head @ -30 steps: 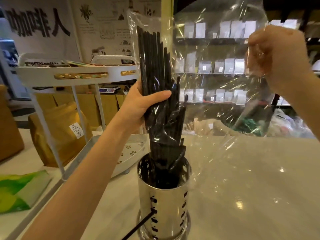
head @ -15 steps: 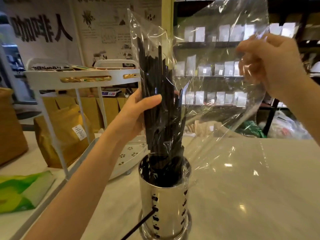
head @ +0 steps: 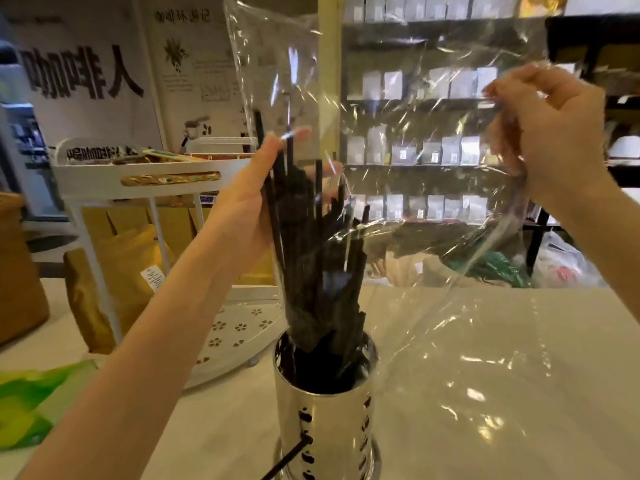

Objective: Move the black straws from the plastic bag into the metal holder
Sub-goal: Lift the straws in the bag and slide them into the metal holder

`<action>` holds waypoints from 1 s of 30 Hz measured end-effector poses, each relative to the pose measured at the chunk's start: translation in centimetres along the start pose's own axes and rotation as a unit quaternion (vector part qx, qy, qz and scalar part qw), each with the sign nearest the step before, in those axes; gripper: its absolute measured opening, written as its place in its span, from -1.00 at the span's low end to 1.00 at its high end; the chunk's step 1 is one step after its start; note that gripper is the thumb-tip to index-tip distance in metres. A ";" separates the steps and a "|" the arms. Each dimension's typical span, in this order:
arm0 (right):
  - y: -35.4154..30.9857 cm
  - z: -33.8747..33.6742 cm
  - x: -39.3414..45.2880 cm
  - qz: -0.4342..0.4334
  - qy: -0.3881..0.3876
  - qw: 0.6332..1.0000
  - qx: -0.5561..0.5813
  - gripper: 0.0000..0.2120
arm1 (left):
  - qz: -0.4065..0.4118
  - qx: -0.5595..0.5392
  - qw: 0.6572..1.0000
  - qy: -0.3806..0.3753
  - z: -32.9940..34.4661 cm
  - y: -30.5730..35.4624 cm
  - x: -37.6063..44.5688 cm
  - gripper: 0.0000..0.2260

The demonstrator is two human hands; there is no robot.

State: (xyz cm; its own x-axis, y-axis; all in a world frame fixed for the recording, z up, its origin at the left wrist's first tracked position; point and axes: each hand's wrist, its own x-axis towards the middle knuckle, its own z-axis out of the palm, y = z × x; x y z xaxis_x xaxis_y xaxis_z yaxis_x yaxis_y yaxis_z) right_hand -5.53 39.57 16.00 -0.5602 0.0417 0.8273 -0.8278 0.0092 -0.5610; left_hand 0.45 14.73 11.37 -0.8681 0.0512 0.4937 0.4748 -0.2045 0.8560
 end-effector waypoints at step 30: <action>-0.4 -0.9 2.6 -0.055 0.013 0.998 -0.017 -0.82 | 0.048 0.061 0.996 -0.047 -0.4 2.3 2.7 -0.60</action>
State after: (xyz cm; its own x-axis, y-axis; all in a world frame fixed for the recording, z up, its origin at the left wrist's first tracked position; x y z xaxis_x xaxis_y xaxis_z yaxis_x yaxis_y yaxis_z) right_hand -6.66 40.58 18.33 -0.4653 0.0640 0.8828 -0.8821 0.0494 -0.4685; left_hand -0.89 14.05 14.59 -0.8029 0.1294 0.5819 0.5744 -0.0930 0.8133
